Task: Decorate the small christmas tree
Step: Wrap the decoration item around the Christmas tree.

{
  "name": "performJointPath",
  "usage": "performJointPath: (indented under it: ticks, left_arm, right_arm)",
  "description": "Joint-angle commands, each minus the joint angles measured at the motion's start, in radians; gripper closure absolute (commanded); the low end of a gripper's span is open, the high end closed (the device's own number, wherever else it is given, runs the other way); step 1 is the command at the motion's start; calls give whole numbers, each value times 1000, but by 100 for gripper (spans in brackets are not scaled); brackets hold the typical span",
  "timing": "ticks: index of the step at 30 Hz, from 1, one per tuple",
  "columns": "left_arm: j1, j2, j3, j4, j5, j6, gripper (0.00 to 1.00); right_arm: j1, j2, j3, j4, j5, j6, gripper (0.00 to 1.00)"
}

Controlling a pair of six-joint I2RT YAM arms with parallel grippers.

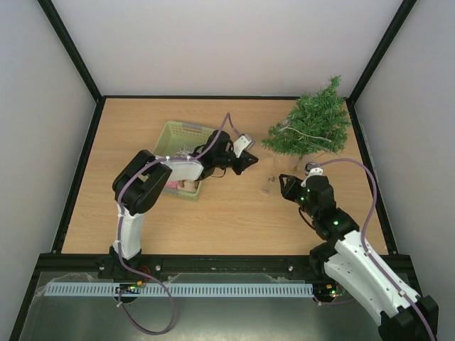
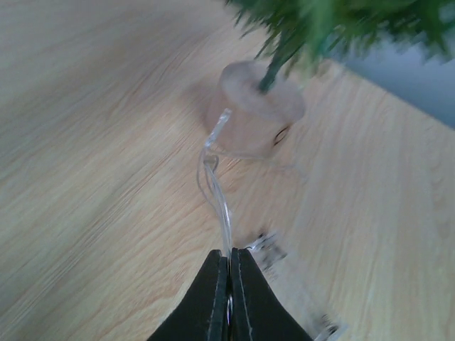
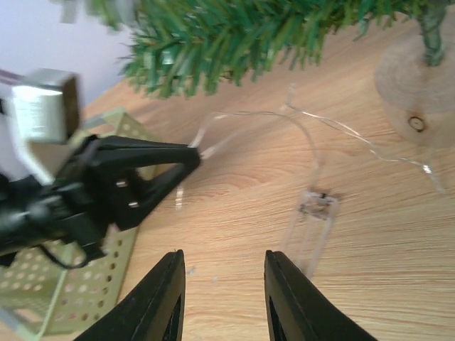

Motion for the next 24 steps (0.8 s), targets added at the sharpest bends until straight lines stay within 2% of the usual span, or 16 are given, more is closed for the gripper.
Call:
performJointPath:
  ticks: [1,7,11,16,24]
  left_arm:
    - [-11,-54,-32,129,72,-34,98]
    - [-19,-100,-91,207,116,-58,98]
    - [-24,-125,-133,224,174,-9,98]
    - [-24,-146,-152,279,233,3,98]
    - [-25,-166,-160,307,282,-17,98]
  right_arm:
    - [3,100,-20,120,123,46,70]
    - [-4,213,-121,351,123,90,70]
    - [-9,267,-168,483,132,79,71]
    - [-17,358,-246,746,157,50,70]
    - [-46,543,-226,878,168,5,69]
